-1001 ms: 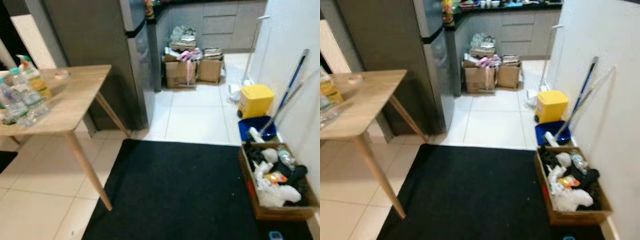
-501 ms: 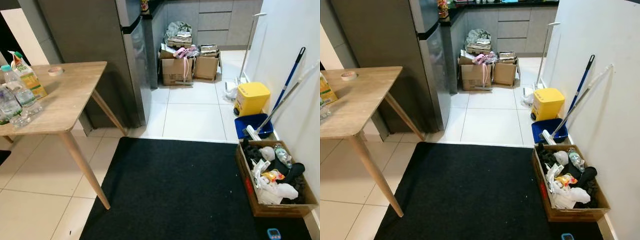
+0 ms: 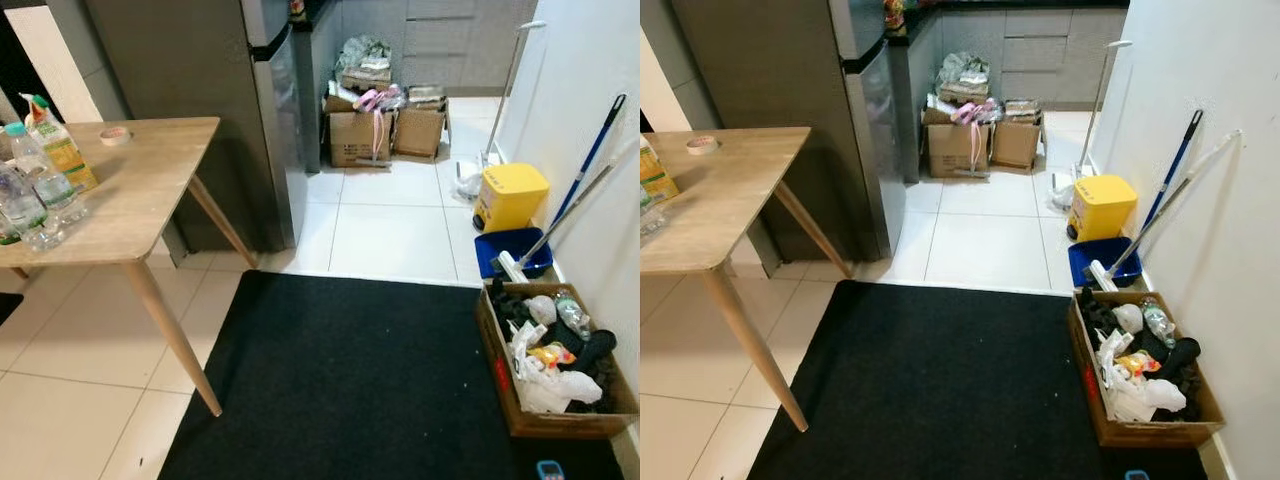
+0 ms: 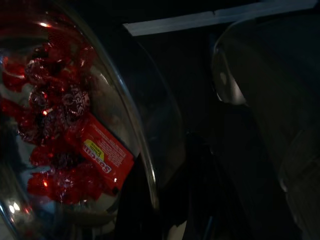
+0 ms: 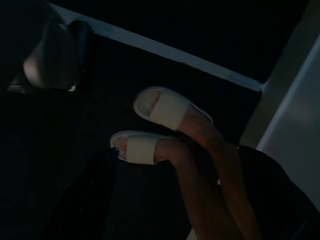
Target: Restocking fridge
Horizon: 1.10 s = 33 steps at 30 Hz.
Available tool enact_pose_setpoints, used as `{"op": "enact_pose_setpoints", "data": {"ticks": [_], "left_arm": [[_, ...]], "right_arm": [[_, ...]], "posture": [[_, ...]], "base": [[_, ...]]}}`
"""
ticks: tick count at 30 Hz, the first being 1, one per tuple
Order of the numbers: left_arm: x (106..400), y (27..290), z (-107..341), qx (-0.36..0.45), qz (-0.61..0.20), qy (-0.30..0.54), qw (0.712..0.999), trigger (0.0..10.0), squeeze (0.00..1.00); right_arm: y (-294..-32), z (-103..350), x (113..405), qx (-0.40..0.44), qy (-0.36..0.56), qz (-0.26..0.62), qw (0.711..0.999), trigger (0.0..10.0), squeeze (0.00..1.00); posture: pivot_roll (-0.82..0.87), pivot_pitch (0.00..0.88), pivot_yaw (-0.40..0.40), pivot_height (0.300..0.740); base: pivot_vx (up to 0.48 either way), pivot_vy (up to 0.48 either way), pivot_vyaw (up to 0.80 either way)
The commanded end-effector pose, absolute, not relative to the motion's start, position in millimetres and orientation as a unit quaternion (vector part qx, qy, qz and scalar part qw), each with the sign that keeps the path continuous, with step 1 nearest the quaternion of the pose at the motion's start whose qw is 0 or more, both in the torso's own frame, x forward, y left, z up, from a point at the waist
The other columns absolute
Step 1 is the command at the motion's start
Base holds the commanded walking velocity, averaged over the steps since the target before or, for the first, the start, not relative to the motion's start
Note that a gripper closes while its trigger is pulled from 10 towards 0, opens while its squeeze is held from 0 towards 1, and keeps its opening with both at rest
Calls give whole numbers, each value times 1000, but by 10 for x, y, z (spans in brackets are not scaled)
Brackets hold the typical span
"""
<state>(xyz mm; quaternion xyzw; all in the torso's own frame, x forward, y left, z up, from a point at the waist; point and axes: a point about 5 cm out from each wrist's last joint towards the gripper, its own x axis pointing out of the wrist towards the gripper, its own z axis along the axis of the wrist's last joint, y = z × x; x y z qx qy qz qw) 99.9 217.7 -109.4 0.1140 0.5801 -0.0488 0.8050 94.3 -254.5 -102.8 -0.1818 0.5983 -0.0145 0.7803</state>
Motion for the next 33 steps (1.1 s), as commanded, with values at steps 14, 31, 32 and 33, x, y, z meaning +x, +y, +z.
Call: {"op": "enact_pose_setpoints", "data": {"ticks": [14, 31, 32, 33], "left_arm": [[933, 1993, -1140, 95, -63, 582, 805, 10000, 0], [961, 2086, -1118, 106, -58, 580, 806, 10000, 0], [959, 2089, -1118, 106, -58, 580, 806, 10000, 0], [954, 2091, -1119, 105, -58, 580, 805, 10000, 0]], "right_arm": [[-2793, -936, 992, -194, 593, -41, 780, 10000, 0], [-2708, -979, 936, -178, 597, -42, 781, 10000, 0], [-2704, -979, 941, -179, 597, -42, 781, 10000, 0], [-2702, -979, 947, -179, 596, -42, 781, 10000, 0]], "posture": [[-103, 0, 0, 740], [-90, 0, 13, 740], [-92, 0, 12, 740], [-92, 0, 12, 740]], "base": [[0, 0, 0], [0, 0, 0], [0, 0, 0], [0, 0, 0]]}}
